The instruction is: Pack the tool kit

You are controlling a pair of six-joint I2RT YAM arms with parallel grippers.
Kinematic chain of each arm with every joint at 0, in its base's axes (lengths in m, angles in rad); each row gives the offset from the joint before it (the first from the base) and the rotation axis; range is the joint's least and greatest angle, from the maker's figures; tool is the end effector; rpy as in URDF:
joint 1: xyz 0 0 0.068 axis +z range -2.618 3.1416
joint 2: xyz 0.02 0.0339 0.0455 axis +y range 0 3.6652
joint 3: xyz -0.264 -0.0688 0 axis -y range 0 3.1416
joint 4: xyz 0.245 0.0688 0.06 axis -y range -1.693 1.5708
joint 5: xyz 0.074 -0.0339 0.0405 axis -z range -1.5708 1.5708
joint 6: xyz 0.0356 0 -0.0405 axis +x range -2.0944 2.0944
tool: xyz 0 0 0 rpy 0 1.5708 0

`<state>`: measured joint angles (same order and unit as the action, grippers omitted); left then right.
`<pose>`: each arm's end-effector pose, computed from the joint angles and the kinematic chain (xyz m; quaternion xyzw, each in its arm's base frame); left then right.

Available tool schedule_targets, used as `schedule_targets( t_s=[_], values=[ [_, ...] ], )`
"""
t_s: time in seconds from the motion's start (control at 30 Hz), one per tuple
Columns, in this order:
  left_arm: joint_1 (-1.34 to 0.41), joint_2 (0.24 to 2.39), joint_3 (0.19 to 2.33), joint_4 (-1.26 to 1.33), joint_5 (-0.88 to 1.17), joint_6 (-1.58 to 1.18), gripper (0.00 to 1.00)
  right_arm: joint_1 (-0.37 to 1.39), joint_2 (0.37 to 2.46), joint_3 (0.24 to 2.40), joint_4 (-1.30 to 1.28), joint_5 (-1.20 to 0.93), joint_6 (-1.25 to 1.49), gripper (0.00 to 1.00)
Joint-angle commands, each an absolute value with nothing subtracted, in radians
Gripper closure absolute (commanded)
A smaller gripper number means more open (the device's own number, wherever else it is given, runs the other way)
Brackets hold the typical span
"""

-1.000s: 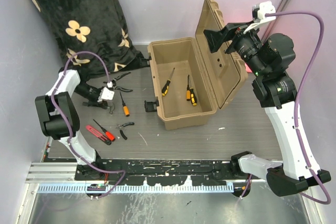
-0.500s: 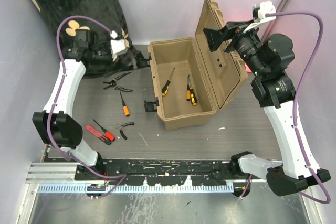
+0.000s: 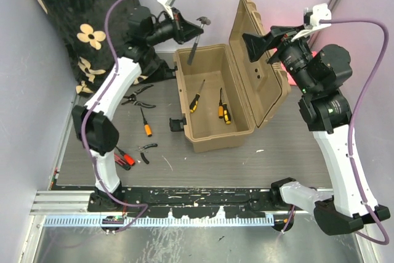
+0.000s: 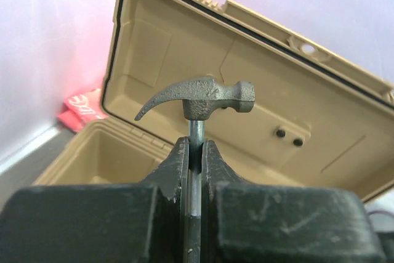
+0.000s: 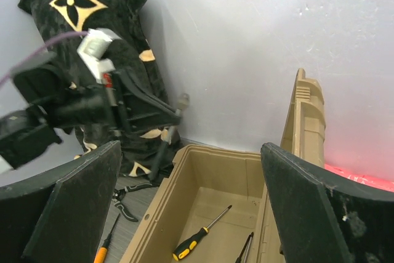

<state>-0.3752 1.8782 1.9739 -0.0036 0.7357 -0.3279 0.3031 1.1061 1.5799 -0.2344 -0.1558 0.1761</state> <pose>0.3988 -0.1827 0.4575 0.2805 0.6223 -0.4649 0.5639 0.1877 0.0645 0.5406 -0.1002 0.6106 0.2328 0.7503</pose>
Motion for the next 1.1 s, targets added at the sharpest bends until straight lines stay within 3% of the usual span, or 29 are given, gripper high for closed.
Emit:
schedule_targets(
  t_s=[0.0,0.37,0.77,1.07],
  values=[
    [-0.471,1.951,2.051,0.169,0.633,-0.590,1.00,0.301,1.047,1.591,-0.222,-0.118,0.174,0.00],
    [-0.634,2.065,1.945,0.037,0.241,-0.616,1.00,0.301,1.006,1.630,-0.316,-0.077,0.149,0.00],
    [-0.694,2.114,1.896,-0.221,-0.091,-0.681,1.00,0.301,1.001,1.641,-0.360,-0.066,0.115,0.00],
    [-0.770,2.347,2.279,-0.779,-0.405,-0.748,1.00,0.301,1.021,1.662,-0.360,-0.076,0.108,0.00]
  ],
)
